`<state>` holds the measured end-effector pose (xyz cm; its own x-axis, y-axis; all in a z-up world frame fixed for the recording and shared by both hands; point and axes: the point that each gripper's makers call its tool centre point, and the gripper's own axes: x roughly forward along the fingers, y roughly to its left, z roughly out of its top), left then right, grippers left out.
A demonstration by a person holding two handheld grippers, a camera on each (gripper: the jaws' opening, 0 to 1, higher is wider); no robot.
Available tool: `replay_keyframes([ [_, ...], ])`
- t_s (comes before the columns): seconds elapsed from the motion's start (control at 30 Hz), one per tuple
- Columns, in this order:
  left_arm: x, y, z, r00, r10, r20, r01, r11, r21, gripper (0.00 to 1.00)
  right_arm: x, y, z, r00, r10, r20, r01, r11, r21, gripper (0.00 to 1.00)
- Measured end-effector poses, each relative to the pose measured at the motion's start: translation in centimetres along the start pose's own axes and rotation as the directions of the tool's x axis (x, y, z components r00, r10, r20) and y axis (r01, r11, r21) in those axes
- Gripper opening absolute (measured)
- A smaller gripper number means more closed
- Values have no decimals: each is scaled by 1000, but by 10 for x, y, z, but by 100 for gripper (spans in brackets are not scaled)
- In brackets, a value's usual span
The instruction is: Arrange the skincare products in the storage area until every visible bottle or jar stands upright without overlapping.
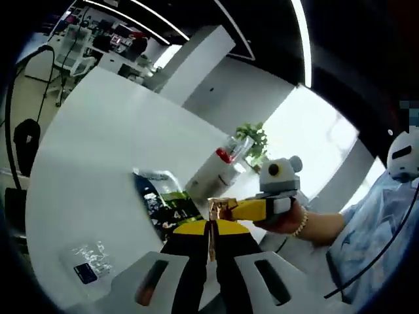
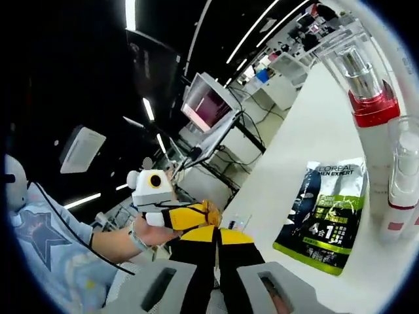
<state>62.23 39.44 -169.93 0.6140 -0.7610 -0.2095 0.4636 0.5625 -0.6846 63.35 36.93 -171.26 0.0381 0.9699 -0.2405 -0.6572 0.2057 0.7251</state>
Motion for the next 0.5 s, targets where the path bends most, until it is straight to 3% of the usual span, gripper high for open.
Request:
replay_keyframes([
  [0.07, 0, -8, 0, 999, -38, 6, 38, 998, -43, 0, 0, 1, 1, 1000, 2, 5, -2, 1000, -15, 0],
  [0.13, -2, -4, 5, 998, -21, 51, 24, 998, -62, 0, -2, 4, 5, 999, 25, 34, -25, 1000, -16, 0],
  [0.17, -3, -4, 9, 997, -23, 78, 30, 995, -94, 0, -1, 9, 11, 996, 56, 75, -56, 998, -4, 0],
  [0.23, -6, -9, 18, 986, -73, 147, 99, 979, -180, 0, -2, 14, 19, 987, 90, 136, -93, 996, 17, 0],
  [0.27, -7, -9, 21, 982, -79, 172, 113, 973, -199, 0, -3, 20, 25, 976, 129, 178, -137, 990, 35, 0],
  [0.33, -9, -12, 28, 970, -98, 224, 149, 964, -222, 0, -3, 28, 20, 973, 173, 154, -182, 982, 50, 0],
  [0.47, -6, -13, 22, 980, -90, 178, 125, 972, -198, 0, 1, 27, 13, 984, 146, 104, -148, 989, 14, 0],
  [0.5, -7, -14, 22, 979, -104, 178, 141, 968, -209, 0, -1, 32, 12, 979, 186, 87, -191, 980, 51, 0],
])
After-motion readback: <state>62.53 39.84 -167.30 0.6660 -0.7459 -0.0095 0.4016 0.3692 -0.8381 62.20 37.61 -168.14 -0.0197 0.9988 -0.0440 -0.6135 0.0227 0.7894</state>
